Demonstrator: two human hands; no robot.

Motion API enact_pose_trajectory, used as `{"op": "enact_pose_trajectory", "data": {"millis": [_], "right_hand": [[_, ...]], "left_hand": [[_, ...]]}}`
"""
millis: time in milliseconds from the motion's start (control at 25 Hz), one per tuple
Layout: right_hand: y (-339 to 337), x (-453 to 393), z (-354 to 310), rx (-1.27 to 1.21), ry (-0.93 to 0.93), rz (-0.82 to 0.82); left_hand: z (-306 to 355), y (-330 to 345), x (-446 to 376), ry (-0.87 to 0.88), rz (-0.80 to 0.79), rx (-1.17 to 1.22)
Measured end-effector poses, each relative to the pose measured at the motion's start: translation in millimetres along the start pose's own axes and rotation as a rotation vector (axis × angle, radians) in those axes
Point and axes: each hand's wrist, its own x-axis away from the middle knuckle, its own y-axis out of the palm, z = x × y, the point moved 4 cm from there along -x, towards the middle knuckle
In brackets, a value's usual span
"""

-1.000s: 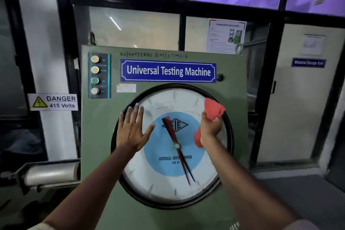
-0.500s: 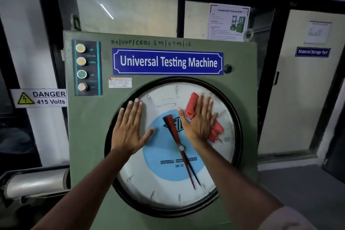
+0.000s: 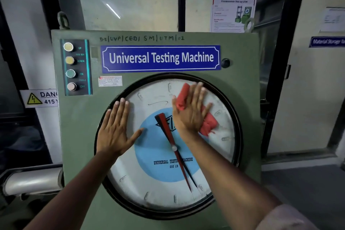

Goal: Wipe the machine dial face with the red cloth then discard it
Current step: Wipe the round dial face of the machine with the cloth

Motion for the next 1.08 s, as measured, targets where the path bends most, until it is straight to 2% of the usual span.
{"op": "enact_pose_trajectory", "data": {"millis": [80,160,280,360,400,440,520,640,760,840,920,1000,1080], "right_hand": [[11,22,-15,0.037,-0.222,-0.037],[9,47,14,0.107,-0.291,-0.06],[-6,45,69,0.178,-0.131,-0.062],[-8,22,62,0.107,0.05,-0.035],[-5,12,44,0.066,0.079,-0.025],[0,8,25,0.046,0.038,-0.028],[8,15,6,0.055,-0.16,-0.029],[5,39,46,0.133,-0.339,-0.046],[-2,35,79,0.145,-0.204,-0.046],[-5,19,63,0.072,-0.031,-0.027],[-1,3,27,0.002,0.022,0.005],[5,-1,-13,0.006,-0.109,0.016],[14,15,-32,0.042,-0.327,-0.002]], "left_hand": [[1,-1,5,-0.029,0.001,0.008],[0,-4,9,-0.035,-0.009,0.013],[-2,-4,8,-0.025,-0.026,0.012],[-2,-1,9,-0.024,-0.04,0.004],[-3,1,9,-0.027,-0.041,0.001],[-3,1,9,-0.027,-0.048,0.002],[-1,0,8,-0.023,-0.051,0.008],[0,-2,7,-0.026,-0.051,0.005],[1,-3,8,-0.025,-0.063,0.004],[-1,-3,7,-0.025,-0.079,0.012],[-1,-2,7,-0.025,-0.079,0.006],[-1,-1,7,-0.024,-0.07,0.011],[-1,-3,7,-0.031,-0.059,0.026]]}}
